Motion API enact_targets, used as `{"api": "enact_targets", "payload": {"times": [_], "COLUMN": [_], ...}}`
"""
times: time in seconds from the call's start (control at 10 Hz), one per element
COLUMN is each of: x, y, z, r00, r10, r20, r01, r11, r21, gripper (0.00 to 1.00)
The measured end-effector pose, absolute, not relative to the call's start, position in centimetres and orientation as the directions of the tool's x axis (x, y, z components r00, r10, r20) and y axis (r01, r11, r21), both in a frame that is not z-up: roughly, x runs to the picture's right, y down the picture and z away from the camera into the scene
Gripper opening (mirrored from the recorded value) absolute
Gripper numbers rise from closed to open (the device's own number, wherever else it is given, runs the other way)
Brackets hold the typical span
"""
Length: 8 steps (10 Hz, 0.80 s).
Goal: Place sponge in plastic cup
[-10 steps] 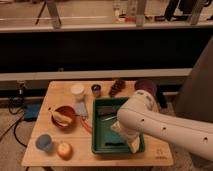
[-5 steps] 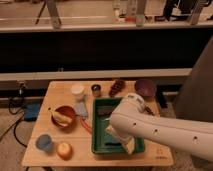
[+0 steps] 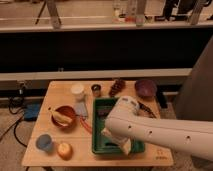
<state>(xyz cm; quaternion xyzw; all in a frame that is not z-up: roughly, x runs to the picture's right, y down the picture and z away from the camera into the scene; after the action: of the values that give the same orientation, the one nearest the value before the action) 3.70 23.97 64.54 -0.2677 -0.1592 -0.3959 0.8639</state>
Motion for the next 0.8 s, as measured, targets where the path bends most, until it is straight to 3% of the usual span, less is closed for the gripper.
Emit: {"api": "enact_targets", "payload": {"times": [0.8], "x": [3.8], "y": [22.9], "z": [67.5], "r00": [0.685], "r10": [-0.506], "r20": [0.524], "r01": [0.715], "r11": [0.604], "r21": [-0.351], "gripper": [0.8]}}
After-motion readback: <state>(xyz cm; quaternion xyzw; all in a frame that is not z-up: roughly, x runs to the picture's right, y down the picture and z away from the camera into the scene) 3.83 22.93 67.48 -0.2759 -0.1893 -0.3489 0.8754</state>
